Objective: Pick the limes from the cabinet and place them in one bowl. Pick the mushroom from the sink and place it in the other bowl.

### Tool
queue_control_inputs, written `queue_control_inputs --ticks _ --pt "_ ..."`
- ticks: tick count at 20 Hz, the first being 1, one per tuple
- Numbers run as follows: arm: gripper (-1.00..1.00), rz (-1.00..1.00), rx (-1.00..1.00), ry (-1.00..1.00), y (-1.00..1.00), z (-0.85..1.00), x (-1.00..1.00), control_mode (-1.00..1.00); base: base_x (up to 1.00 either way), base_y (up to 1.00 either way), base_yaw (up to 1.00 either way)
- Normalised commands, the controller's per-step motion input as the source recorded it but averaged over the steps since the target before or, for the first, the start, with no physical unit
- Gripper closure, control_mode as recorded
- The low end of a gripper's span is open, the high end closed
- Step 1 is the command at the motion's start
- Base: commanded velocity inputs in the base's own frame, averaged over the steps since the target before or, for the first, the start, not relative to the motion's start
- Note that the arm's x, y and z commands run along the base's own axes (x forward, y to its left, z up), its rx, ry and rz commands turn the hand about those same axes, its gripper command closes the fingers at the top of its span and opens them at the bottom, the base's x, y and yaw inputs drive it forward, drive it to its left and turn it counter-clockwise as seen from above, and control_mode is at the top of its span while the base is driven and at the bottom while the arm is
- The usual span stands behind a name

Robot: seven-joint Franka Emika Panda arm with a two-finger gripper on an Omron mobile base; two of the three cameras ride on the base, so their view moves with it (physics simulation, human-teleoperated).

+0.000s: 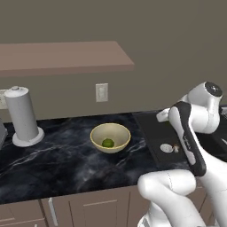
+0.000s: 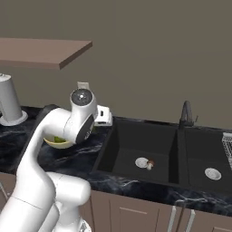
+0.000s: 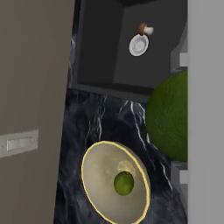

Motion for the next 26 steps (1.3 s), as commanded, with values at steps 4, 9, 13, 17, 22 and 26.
queue_control_inputs --ticks 4,9,13,17,22,26 --pt "1.00 0.06 -0.01 0.03 0.42 -0.05 0.20 -1.00 0.00 0.00 0.00" --pt "1.00 0.02 -0.01 0.01 0.44 -0.10 0.04 -1.00 0.00 0.00 0.00" --pt "1.00 0.02 0.00 -0.01 0.44 -0.15 0.06 -1.00 0.00 0.00 0.00" --pt "1.00 0.02 0.00 -0.03 0.42 -0.13 0.12 -1.00 0.00 0.00 0.00" --pt "1.00 0.02 0.00 -0.01 0.39 -0.09 0.21 -1.00 0.00 0.00 0.00" --pt "1.00 0.02 0.00 0.00 0.45 -0.12 0.19 -1.00 0.00 0.00 0.00"
